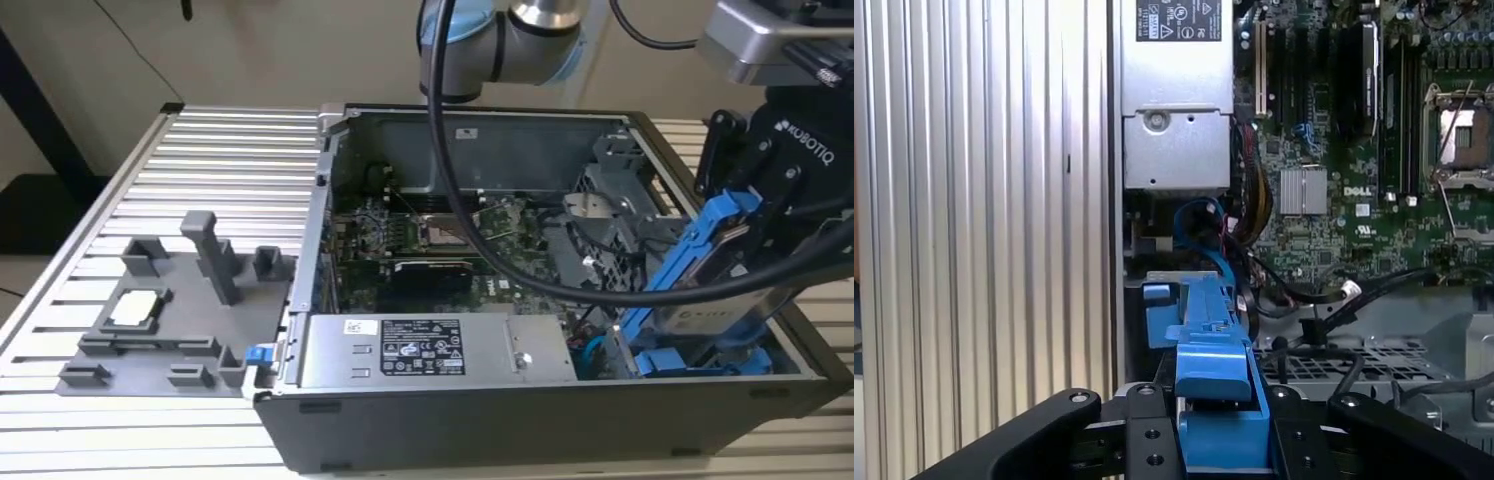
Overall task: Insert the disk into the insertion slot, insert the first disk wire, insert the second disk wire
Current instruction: 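Insert the disk into the insertion slot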
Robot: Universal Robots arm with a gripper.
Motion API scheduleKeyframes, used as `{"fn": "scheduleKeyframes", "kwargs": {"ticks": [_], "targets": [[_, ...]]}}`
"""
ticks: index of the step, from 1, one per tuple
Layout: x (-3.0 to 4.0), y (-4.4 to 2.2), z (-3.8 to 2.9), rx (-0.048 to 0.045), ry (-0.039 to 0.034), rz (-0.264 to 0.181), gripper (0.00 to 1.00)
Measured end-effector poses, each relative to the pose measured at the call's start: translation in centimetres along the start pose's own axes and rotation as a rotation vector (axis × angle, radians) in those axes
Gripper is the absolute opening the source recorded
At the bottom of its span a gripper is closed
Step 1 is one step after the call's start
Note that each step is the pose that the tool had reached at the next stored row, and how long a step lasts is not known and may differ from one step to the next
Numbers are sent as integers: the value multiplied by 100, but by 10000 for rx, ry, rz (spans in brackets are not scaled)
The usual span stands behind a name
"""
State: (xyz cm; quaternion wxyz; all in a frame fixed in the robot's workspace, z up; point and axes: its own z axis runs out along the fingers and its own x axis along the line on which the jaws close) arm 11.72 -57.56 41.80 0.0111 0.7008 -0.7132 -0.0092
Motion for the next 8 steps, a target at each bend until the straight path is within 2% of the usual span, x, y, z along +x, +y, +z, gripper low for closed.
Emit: {"fn": "scheduleKeyframes", "kwargs": {"ticks": [8], "targets": [[-2, -55, 43, 2, 0, 1, 33]]}}
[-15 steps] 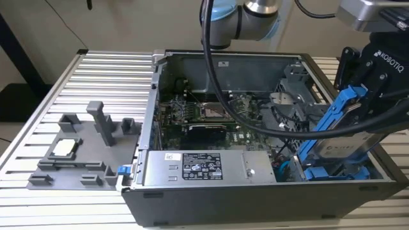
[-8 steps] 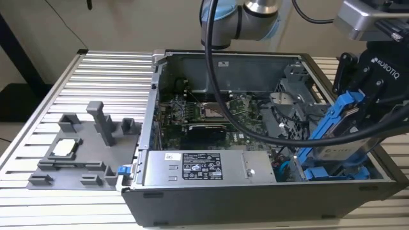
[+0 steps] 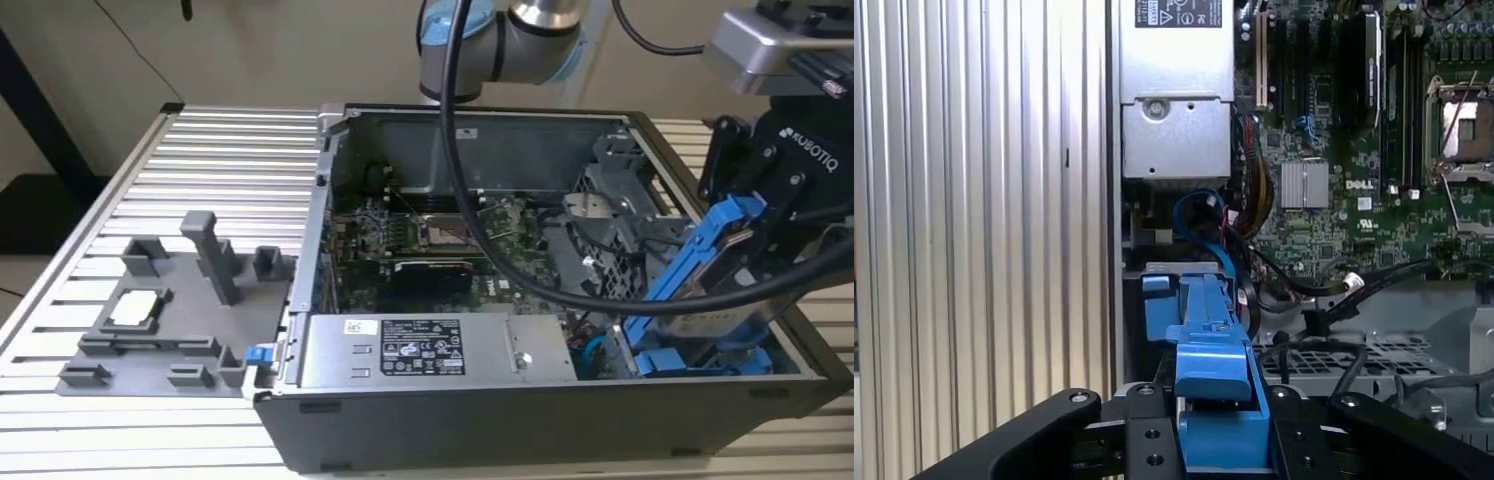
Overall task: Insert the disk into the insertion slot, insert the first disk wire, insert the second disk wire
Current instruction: 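Insert the disk into the insertion slot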
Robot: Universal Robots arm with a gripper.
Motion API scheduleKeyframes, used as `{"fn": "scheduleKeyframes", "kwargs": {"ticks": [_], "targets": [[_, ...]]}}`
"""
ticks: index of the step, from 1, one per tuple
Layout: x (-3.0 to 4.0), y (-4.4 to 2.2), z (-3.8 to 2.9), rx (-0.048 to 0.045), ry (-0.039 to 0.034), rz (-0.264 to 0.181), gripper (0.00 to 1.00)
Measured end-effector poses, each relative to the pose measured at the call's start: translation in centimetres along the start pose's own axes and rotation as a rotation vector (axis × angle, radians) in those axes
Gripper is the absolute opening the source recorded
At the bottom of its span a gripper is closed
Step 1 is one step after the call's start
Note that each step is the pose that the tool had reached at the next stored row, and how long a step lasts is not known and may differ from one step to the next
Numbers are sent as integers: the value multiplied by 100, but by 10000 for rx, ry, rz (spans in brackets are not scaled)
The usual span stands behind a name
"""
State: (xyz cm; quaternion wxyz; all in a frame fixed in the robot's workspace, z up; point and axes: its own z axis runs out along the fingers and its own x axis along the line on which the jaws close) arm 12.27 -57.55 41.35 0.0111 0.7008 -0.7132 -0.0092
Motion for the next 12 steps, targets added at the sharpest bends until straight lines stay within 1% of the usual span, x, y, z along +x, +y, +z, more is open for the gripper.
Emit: {"fn": "scheduleKeyframes", "kwargs": {"ticks": [7, 12], "targets": [[-3, -8, 83, 2, -5, 0, 33], [-24, -13, 143, 3, -35, -1, 33]]}}
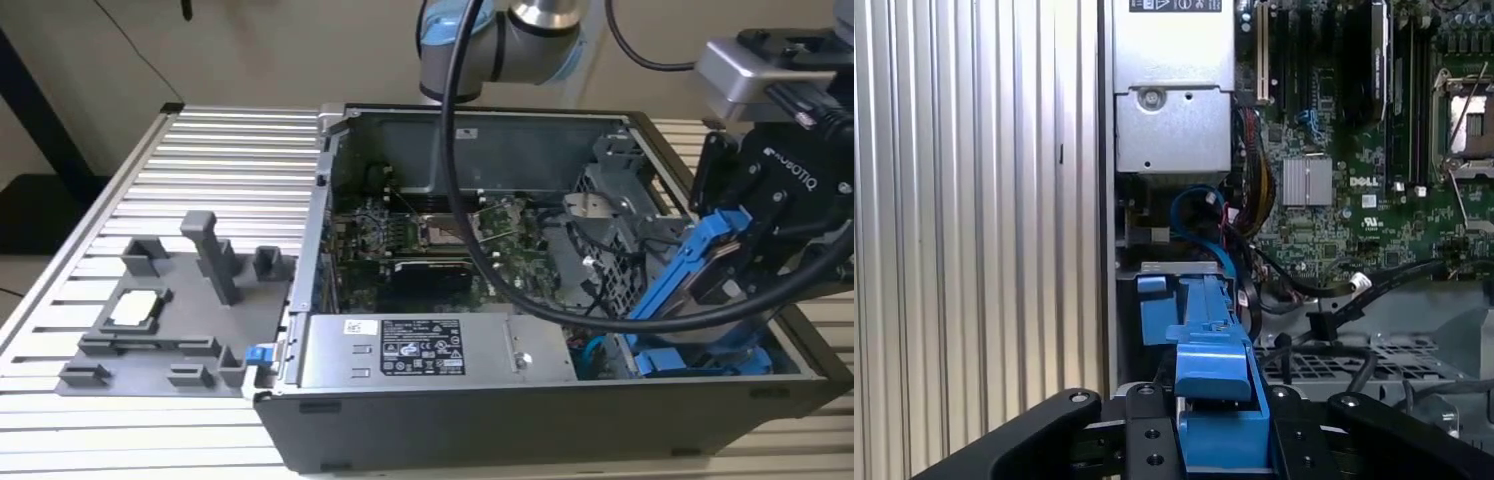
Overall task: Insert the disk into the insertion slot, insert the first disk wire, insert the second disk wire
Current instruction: 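Insert the disk into the insertion slot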
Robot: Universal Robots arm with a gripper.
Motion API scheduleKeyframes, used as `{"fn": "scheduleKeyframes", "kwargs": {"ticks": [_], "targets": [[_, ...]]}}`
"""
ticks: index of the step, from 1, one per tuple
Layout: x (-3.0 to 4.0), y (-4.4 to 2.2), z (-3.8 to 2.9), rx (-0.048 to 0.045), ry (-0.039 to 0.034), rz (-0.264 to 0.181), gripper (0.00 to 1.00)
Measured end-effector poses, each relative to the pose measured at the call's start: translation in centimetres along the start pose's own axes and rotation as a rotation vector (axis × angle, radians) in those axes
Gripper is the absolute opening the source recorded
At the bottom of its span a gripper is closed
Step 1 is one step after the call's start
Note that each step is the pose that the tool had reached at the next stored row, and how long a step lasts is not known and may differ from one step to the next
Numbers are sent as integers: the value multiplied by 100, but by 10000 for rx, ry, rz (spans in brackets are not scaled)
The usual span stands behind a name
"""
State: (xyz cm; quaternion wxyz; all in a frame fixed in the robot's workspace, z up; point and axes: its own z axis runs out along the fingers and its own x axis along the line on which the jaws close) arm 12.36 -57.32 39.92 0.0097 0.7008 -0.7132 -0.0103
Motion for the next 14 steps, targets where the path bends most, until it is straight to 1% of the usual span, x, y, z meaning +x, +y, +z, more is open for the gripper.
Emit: {"fn": "scheduleKeyframes", "kwargs": {"ticks": [5, 12, 14], "targets": [[-35, -6, 59, 1, -30, -1, 33], [-38, -25, 186, 1, -35, 0, 33], [-38, -27, 208, 1, -34, -1, 33]]}}
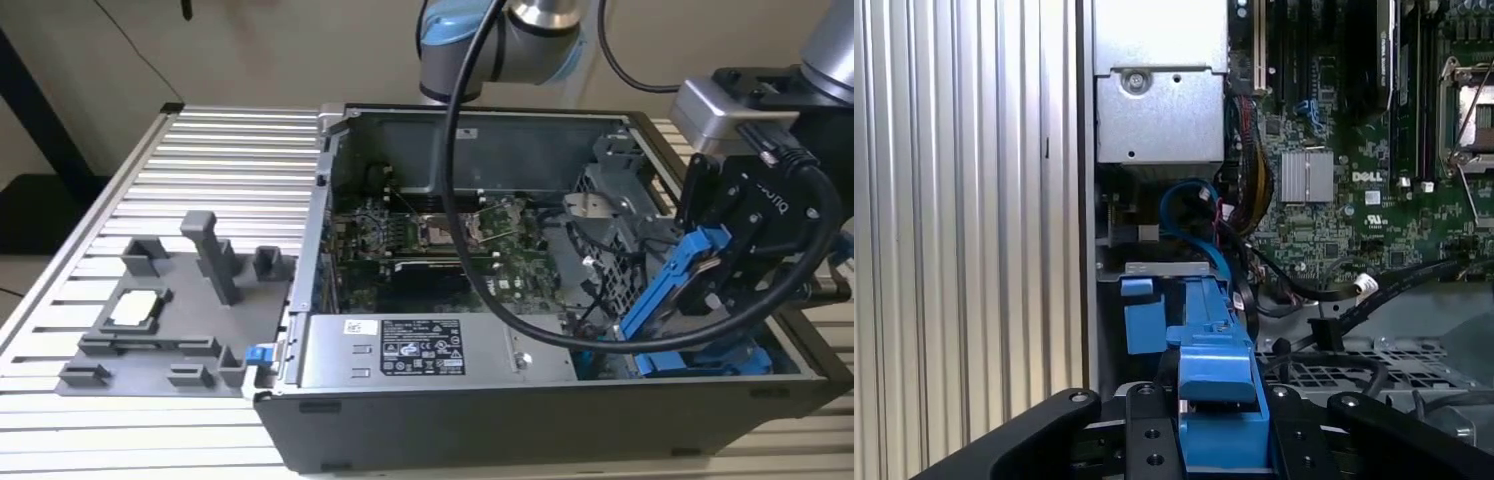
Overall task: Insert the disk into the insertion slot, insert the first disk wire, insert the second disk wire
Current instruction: 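Insert the disk into the insertion slot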
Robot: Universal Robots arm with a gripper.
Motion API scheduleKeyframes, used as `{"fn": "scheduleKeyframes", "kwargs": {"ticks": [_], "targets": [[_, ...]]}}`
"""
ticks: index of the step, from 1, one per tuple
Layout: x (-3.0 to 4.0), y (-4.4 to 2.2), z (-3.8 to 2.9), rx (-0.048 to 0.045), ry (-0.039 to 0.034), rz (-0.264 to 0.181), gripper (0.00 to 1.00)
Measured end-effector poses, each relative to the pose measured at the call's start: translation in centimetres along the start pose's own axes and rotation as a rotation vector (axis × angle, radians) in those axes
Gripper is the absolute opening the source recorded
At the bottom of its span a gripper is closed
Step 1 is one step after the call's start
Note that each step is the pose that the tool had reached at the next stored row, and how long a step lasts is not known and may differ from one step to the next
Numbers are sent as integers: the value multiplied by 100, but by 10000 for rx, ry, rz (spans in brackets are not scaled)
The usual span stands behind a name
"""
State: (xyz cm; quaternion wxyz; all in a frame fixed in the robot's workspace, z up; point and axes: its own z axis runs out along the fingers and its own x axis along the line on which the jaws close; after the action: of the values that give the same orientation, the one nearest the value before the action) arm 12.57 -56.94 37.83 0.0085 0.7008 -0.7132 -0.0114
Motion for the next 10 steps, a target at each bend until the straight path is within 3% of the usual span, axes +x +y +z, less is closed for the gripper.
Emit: {"fn": "scheduleKeyframes", "kwargs": {"ticks": [10], "targets": [[-1, -2, 4, 2, -15, -3, 34]]}}
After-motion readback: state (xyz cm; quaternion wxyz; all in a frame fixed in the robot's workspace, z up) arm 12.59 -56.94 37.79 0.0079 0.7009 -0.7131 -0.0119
